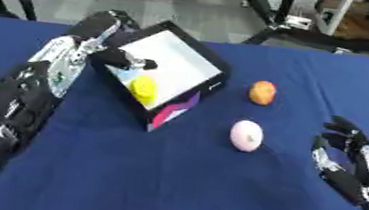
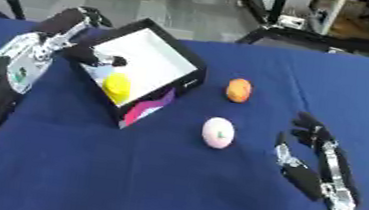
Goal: Pick up objects on the table and place them in the box.
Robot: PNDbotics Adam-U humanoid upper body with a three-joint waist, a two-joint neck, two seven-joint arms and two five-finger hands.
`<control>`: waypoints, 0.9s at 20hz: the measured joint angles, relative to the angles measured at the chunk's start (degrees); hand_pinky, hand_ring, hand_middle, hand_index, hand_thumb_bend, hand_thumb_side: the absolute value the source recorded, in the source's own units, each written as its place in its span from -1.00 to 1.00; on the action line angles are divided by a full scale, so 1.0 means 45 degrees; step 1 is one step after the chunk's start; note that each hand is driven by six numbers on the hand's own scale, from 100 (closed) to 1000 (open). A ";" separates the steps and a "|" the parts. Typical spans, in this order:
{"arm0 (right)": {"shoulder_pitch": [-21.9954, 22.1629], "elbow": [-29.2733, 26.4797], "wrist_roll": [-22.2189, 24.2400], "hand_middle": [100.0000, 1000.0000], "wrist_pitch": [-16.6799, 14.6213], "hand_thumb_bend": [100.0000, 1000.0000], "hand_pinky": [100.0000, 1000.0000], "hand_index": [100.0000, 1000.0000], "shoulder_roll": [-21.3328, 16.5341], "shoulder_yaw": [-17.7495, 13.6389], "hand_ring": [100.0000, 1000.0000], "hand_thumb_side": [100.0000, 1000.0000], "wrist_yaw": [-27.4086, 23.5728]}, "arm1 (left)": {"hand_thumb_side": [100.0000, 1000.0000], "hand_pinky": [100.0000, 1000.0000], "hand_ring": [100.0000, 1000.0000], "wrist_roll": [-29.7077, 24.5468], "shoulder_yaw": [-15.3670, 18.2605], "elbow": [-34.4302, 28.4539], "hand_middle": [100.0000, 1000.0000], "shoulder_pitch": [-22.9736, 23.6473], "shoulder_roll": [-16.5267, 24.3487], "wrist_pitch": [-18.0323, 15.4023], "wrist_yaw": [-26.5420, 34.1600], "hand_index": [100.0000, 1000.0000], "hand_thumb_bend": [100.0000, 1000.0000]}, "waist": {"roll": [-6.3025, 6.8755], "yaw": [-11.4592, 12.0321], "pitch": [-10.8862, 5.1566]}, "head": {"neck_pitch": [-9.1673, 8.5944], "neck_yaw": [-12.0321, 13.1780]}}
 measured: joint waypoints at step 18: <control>-0.3990 0.0816 0.2547 0.60 -0.0221 -0.67 0.64 0.84 -0.3460 0.1815 0.58 -0.45 0.0490 | 0.24 0.33 0.30 -0.1056 0.1990 -1.0507 0.19 0.6912 0.3548 0.1304 0.9134 0.45 0.12 | -0.0124 0.0835 -0.0009 | 0.0000 -0.0552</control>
